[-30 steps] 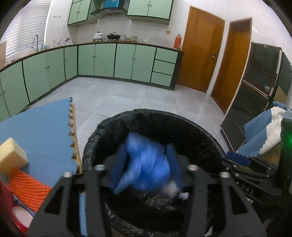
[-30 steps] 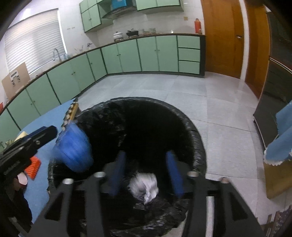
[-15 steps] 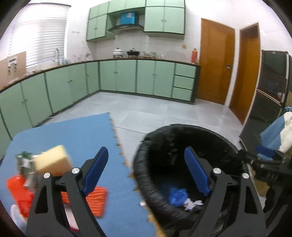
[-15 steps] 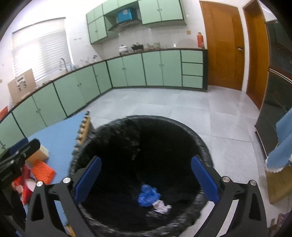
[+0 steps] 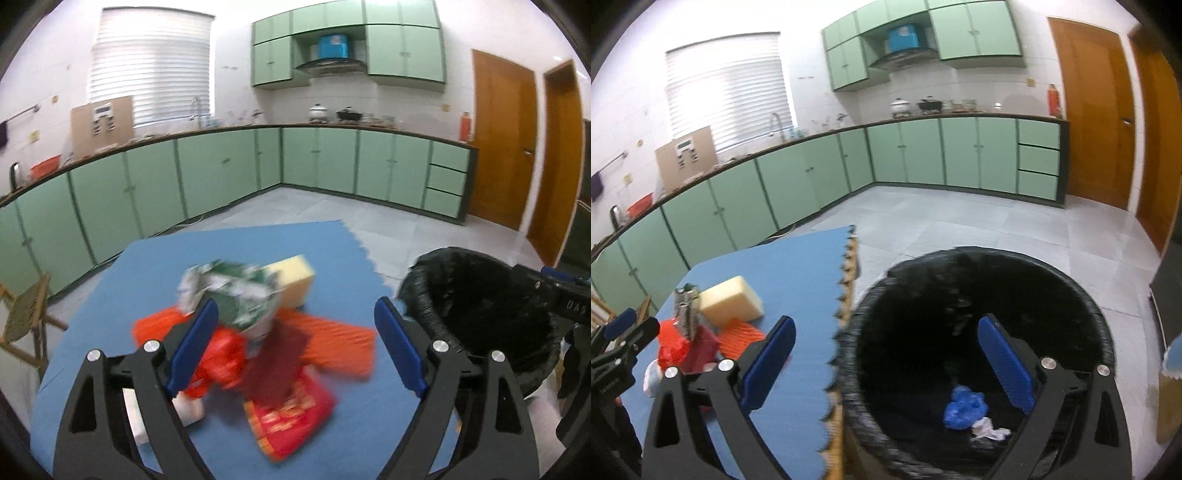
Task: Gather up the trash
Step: 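Return both tools to the pile and grasp the white-blue paper cup with the left tool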
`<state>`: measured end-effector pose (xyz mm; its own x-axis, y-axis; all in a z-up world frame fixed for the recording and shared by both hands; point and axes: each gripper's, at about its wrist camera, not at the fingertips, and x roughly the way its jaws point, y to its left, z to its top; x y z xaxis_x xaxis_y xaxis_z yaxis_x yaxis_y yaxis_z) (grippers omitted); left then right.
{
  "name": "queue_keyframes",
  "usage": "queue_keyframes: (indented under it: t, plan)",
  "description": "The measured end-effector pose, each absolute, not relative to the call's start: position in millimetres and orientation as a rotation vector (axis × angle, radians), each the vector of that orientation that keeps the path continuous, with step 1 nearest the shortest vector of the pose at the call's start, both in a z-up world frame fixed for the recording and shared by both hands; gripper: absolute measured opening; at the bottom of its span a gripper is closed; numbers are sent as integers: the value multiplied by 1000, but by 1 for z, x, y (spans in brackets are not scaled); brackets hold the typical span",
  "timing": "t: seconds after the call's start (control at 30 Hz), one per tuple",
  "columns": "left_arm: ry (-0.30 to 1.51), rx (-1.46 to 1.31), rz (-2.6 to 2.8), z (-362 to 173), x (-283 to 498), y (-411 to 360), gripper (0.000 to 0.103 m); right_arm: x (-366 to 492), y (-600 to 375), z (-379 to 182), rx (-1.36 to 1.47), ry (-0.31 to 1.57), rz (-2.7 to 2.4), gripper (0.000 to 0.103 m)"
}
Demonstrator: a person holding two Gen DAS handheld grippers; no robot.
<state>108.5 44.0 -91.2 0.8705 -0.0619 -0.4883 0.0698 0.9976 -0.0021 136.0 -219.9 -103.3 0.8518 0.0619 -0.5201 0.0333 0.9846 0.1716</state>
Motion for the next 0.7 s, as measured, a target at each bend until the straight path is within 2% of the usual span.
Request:
queue_keyframes:
  t: [0.5,0.7]
  plan:
    - [576,-34,134,-120,85,137,84,149,-118,-114,73,561,192,96]
    - [644,-53,170,-140,88,149,84,153,-94,-129,43,603,226,96]
